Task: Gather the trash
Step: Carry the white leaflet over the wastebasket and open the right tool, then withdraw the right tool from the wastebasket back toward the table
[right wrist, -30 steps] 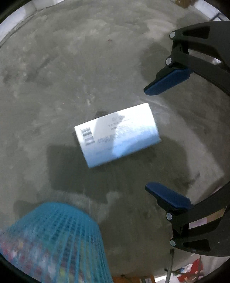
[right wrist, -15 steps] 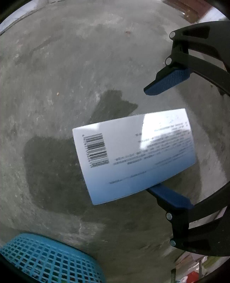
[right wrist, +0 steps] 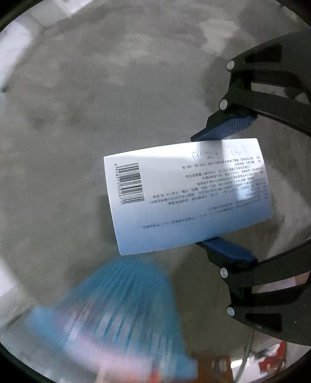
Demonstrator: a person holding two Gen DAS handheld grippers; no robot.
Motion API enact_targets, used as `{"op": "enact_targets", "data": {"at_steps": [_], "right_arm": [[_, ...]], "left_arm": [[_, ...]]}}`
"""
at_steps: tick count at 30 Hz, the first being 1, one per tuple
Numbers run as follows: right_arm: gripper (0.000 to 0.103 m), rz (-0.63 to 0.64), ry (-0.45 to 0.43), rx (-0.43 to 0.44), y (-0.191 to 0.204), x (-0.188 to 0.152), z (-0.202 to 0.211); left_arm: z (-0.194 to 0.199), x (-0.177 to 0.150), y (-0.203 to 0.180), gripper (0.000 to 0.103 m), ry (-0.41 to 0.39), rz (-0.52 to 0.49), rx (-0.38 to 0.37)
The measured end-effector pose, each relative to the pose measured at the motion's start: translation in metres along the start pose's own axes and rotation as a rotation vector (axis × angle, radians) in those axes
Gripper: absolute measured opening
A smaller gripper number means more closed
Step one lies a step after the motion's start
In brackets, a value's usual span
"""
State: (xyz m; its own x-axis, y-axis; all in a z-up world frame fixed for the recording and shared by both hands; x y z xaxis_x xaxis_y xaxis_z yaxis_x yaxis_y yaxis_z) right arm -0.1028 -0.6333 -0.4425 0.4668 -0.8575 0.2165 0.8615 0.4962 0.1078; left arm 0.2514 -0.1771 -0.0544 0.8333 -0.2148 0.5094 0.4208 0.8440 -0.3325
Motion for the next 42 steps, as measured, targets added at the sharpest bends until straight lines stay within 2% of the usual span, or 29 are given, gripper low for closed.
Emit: {"op": "enact_targets", "data": {"at_steps": [3, 5, 8, 10, 12, 14, 17, 19, 21, 24, 32, 37, 42], "right_arm": [[0.071, 0.128, -0.145, 0.038, 0.049, 0.020, 0.074], [0.071, 0.240, -0.199, 0.068, 0.089, 0.034, 0.108], [0.071, 0.405, -0.233, 0.050, 0.143, 0.056, 0.122], [0.071, 0.479, -0.203, 0.033, 0.174, 0.076, 0.111], [0.072, 0.499, -0.167, 0.052, 0.182, 0.090, 0.098], [0.082, 0.499, -0.102, 0.039, 0.192, 0.100, 0.070], [0.084, 0.475, -0.045, 0.036, 0.201, 0.095, 0.052], [0.084, 0.398, -0.021, 0.040, 0.191, 0.091, 0.055], [0.084, 0.335, -0.033, 0.070, 0.184, 0.102, 0.079], [0.085, 0.255, -0.075, 0.110, 0.172, 0.090, 0.114], [0.086, 0.167, -0.190, 0.164, 0.160, 0.049, 0.220], [0.087, 0.199, -0.234, 0.242, 0.207, 0.038, 0.268], [0.089, 0.345, -0.307, 0.408, 0.317, 0.030, 0.328]], "left_arm": [[0.002, -0.001, 0.003, 0.097, -0.005, 0.029, -0.034], [0.004, -0.001, 0.003, 0.097, -0.010, 0.049, -0.059], [0.014, -0.001, 0.005, 0.097, -0.033, 0.080, -0.092], [0.024, -0.002, 0.011, 0.097, -0.060, 0.089, -0.090], [0.037, -0.008, 0.020, 0.097, -0.075, 0.101, -0.072], [0.046, -0.015, 0.031, 0.097, -0.078, 0.116, -0.068], [0.063, -0.025, 0.051, 0.097, -0.095, 0.144, -0.045], [0.075, -0.030, 0.066, 0.097, -0.115, 0.161, -0.030], [0.085, -0.032, 0.081, 0.097, -0.136, 0.178, -0.023], [0.093, -0.035, 0.098, 0.097, -0.155, 0.205, -0.038], [0.096, -0.038, 0.129, 0.097, -0.165, 0.237, -0.064], [0.104, -0.038, 0.151, 0.097, -0.194, 0.226, -0.032], [0.113, -0.036, 0.179, 0.097, -0.230, 0.226, 0.039]]}}
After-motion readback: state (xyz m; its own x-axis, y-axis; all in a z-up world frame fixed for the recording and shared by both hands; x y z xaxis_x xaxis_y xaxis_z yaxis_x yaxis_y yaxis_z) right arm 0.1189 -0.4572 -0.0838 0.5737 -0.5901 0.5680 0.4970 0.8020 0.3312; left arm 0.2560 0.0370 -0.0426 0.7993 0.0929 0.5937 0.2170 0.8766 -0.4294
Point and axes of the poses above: each gripper's, at about its wrist camera, not at the fingertips, and z roughly against the way its jaws point, y to its left, x to its top, the point moved 9 cm from there along -z, roughly the way its jaws point, and after that the axes turned 6 degrees about z, right-handed, at the moved point
